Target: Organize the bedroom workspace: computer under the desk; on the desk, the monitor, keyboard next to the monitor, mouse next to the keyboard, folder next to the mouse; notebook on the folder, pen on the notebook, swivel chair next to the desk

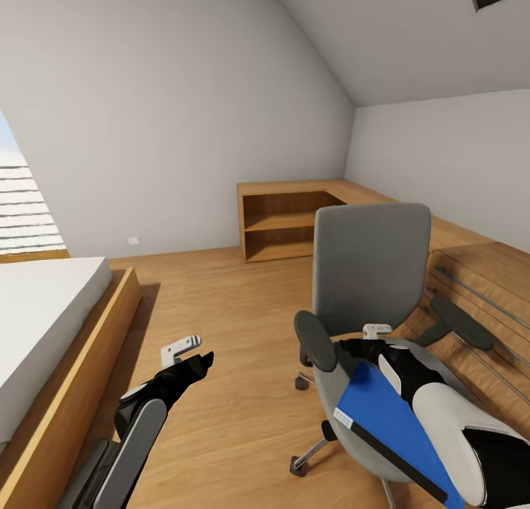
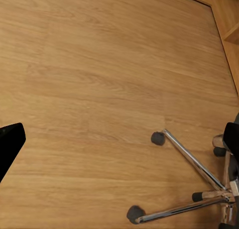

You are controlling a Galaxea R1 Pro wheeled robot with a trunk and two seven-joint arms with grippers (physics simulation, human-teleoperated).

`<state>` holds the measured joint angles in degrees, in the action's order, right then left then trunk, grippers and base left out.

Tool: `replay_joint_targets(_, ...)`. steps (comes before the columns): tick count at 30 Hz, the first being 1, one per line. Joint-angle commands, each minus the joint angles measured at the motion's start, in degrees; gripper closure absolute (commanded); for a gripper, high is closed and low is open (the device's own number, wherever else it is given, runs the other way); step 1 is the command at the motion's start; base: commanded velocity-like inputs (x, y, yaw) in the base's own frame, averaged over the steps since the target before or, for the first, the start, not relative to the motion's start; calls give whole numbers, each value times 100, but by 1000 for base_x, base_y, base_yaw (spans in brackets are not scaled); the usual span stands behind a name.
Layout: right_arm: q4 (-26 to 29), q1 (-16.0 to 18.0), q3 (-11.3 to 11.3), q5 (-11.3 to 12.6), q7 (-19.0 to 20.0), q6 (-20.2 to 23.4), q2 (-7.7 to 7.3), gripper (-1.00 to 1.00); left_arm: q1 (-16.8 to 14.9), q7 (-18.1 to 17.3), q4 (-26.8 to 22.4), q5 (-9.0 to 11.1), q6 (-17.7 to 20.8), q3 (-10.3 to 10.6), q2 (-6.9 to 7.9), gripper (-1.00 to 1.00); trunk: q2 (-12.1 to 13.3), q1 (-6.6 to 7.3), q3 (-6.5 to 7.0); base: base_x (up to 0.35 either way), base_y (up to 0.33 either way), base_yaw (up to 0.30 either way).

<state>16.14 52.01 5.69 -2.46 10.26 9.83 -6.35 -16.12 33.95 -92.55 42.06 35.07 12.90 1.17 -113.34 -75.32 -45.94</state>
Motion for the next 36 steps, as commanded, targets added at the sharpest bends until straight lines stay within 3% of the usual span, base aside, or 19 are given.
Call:
replay_joint_targets(1, 10, 2, 44, -26, 8, 35, 3, -100, -5, 59, -7, 56, 1, 11, 5, -100, -44, -22, -24, 0, 0, 0)
replay_joint_targets(32, -5, 2, 33, -33, -297, 70, 19, -100, -5, 60, -9, 56, 2, 18, 2, -100, -1287, -703, -580, 0, 0, 0)
replay_joint_targets(36, -5, 2, 33, -34, -320, 74, 19, -100, -5, 60, -9, 56, 6, 19, 0, -100, -1287, -703, -580, 0, 0, 0)
